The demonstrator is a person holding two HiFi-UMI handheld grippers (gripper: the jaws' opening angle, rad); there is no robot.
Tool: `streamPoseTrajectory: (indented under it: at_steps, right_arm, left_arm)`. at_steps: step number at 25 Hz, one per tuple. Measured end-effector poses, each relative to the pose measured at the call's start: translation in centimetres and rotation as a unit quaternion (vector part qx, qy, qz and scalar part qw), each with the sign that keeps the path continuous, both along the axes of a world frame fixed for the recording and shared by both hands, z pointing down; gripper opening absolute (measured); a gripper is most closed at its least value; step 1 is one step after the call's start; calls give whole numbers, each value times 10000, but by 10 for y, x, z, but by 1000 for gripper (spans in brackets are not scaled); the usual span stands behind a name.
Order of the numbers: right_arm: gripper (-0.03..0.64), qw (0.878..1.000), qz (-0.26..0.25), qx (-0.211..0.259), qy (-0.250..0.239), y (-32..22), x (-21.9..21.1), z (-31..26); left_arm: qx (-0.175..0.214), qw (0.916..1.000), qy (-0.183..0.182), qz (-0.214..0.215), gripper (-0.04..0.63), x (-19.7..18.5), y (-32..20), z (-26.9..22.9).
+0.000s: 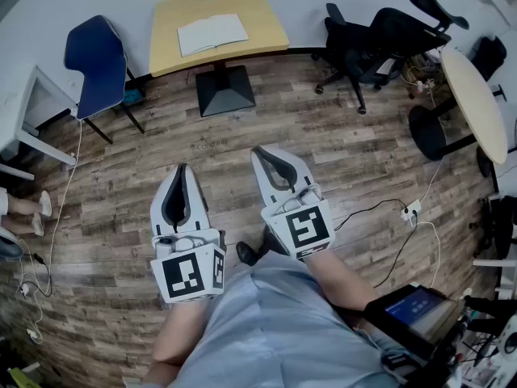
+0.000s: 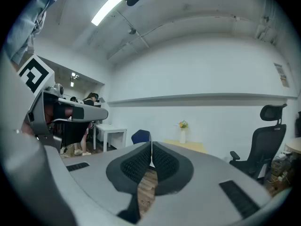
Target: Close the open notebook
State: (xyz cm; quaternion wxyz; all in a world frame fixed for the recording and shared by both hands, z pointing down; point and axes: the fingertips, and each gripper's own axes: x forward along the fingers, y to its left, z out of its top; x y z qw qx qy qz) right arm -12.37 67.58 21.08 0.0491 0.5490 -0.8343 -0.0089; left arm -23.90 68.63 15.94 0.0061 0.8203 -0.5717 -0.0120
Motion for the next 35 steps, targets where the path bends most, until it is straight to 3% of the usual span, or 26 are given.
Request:
streamPoseTrajectory:
  at_steps: [3, 7, 17, 28, 35]
  right_arm:
    - [48, 9998, -64, 149, 110, -3, 1, -1]
    - [48, 9999, -23, -81, 59, -4, -6, 11]
    - [51, 9997, 68, 202, -134, -34, 6, -8]
    - [51, 9993, 128, -313, -161, -182, 52, 38]
    - [51, 9980, -26, -558, -312, -274, 80, 41]
  left_arm:
    - [-10, 10000, 9, -7, 20, 0, -2, 1]
    - [-117, 9999, 42, 22, 20, -5, -4, 11]
    - [-383, 9992, 124, 11, 20, -6, -35, 32]
    - [-676, 9975, -209, 44, 20, 35, -178, 59]
    - [-529, 9979, -381, -4, 20, 74, -263, 38]
